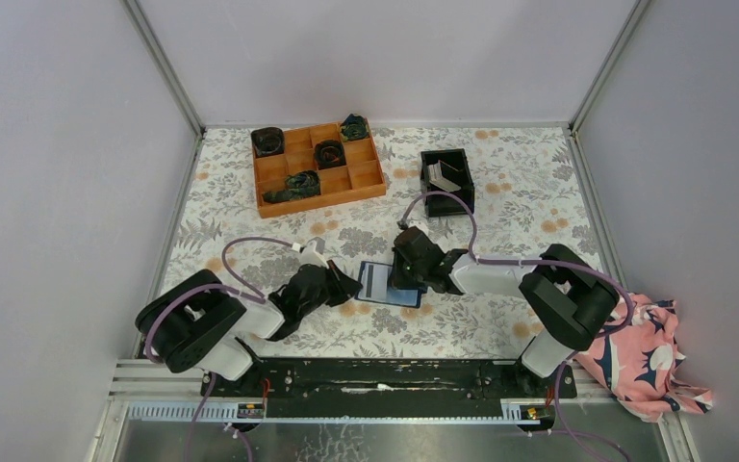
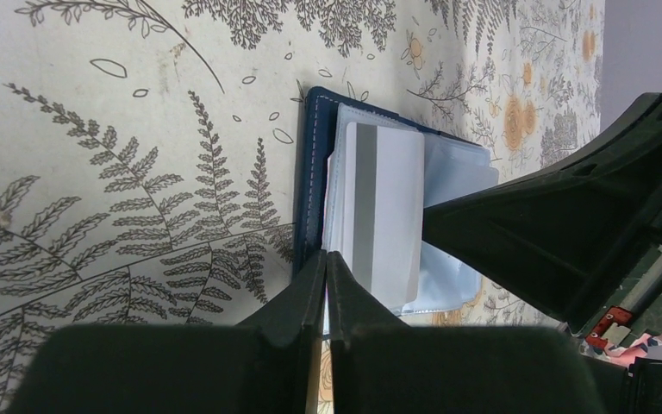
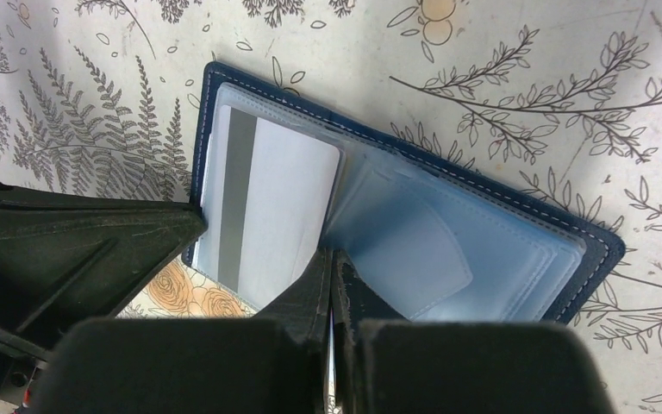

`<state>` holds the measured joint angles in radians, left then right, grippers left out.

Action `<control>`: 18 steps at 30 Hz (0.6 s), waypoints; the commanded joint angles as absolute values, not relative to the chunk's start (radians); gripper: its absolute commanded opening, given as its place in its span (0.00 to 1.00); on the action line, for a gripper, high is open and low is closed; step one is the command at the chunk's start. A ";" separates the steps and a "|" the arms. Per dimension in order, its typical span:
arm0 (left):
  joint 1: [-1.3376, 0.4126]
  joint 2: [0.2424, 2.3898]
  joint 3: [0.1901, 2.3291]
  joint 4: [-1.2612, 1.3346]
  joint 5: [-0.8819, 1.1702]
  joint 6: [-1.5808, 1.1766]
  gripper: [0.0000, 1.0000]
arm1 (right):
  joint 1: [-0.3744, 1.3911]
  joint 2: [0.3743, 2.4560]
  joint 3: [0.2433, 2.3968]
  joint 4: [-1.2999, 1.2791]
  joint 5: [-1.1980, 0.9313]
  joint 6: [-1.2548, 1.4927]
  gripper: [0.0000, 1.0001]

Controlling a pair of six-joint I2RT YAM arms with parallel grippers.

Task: Put the credit cards into the card holder
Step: Insert the credit card into the card holder.

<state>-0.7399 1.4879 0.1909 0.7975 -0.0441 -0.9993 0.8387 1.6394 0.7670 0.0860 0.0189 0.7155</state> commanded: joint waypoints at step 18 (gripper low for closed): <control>-0.750 1.431 0.152 0.772 -0.058 -0.976 0.07 | 0.889 1.603 0.838 -0.017 0.056 0.713 0.00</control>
